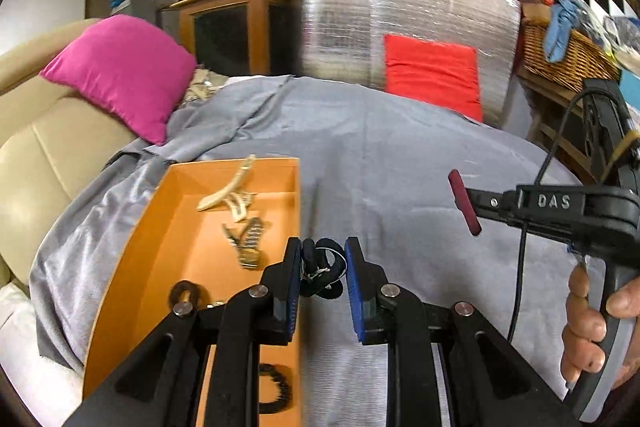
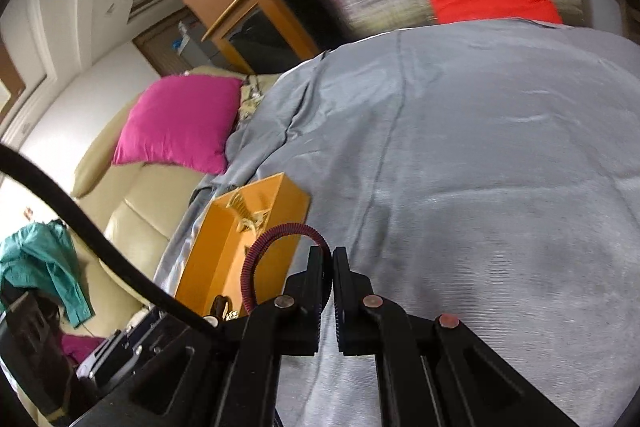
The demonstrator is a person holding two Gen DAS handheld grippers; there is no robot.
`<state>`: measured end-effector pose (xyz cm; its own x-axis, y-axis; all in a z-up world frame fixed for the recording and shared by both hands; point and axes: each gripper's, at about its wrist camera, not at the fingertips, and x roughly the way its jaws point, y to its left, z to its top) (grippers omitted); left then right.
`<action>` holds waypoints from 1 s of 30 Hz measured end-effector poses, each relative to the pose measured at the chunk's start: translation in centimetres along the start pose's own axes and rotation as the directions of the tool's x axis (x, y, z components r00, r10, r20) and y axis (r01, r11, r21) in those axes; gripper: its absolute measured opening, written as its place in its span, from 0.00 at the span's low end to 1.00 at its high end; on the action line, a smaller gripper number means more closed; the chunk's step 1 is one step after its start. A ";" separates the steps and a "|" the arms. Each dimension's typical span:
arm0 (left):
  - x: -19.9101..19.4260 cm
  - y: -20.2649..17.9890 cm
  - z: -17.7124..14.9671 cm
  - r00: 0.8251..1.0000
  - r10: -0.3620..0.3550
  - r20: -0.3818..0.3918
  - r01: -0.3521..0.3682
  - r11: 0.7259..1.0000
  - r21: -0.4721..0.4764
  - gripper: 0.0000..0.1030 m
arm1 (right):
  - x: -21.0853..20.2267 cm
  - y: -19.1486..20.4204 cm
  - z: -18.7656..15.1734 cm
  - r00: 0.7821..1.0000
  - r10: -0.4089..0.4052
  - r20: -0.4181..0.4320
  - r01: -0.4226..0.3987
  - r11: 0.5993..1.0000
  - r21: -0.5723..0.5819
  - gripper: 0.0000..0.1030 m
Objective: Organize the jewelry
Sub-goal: 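Carry the black clip in the left tool and red ring in the right over the box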
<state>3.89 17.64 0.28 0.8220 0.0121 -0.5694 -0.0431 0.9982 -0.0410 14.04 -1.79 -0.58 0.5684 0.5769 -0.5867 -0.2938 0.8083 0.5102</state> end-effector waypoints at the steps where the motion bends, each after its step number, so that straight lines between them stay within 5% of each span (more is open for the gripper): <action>1: 0.1 0.6 0.0 1.000 0.007 0.000 -0.007 1.000 -0.010 0.22 | 0.3 0.6 -0.1 1.000 -0.002 -0.006 0.002 1.000 -0.014 0.06; 12: 0.2 5.8 -0.5 0.998 0.052 -0.026 -0.054 0.994 -0.094 0.22 | 3.8 8.1 0.4 0.998 0.006 -0.063 -0.015 0.989 -0.150 0.06; 22: -0.8 13.6 -3.6 0.991 0.018 -0.130 -0.049 0.971 -0.235 0.22 | 8.2 14.0 -0.2 0.987 -0.044 -0.151 0.003 0.965 -0.261 0.05; 30: 0.1 12.4 -5.0 0.975 -0.036 -0.218 -0.007 0.982 -0.190 0.22 | 12.9 15.1 -2.1 0.960 -0.121 -0.251 0.038 0.949 -0.313 0.06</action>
<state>0.59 29.72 -4.40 0.6796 -0.0363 -0.7327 -0.1554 0.9690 -0.1922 15.26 18.12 -1.75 0.3884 0.4858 -0.7830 -0.4980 0.8256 0.2652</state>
